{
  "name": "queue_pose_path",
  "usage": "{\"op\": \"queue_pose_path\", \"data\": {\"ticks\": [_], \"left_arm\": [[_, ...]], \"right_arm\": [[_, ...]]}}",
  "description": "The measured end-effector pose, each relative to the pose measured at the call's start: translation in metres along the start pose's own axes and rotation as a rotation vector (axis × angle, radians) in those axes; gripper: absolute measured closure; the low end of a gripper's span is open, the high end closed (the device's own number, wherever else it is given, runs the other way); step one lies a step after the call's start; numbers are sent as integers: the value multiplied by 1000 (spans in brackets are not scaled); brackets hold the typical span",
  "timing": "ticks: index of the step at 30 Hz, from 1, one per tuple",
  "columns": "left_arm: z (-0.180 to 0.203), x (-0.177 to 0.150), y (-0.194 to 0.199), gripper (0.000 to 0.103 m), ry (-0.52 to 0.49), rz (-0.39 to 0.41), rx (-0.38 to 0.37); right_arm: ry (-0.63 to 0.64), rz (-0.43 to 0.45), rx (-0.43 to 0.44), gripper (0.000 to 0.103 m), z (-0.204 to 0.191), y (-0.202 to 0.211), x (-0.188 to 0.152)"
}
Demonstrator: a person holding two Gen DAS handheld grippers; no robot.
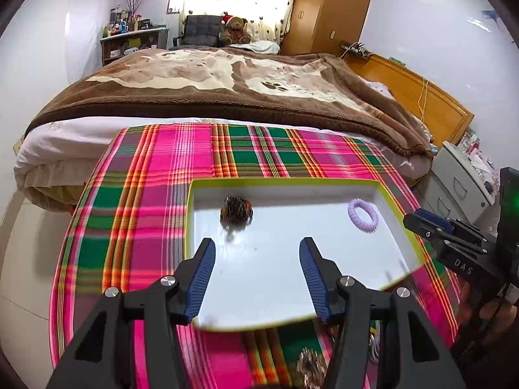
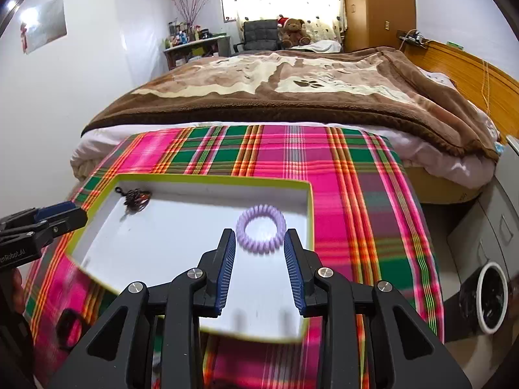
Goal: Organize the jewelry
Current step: 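Grasp the black cord with pendant with the right tool while the left tool grasps the black band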
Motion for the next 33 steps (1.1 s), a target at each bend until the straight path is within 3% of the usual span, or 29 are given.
{"op": "queue_pose_path", "data": {"ticks": [10,14,20,24,33], "left_arm": [[0,-38,30,46,30,25,-9],[-1,-57,38,46,43,28,-6],[-2,-84,41,46,60,17,-23],[-9,-98,40,46,75,1,-11],[-32,-116,53,46,134,11,7]], "right_arm": [[-51,3,-4,70,9,34,-43],[-100,-10,-20,61,14,42,-68],[-134,-40,-30,59,11,48,-106],[-163,-58,-18,54,13,47,-119],[-120,-100,-107,53,2,35,-134]]}}
Point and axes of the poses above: each gripper's, at about its wrist camera, not at the fingertips, and y roughly against the way its jaws point, z to its right, x to its top, the point moved 5 cm from there along -y, roughly the way its jaws point, and after that the axes turned 6 degrees about -z, right-handed, at the moved point
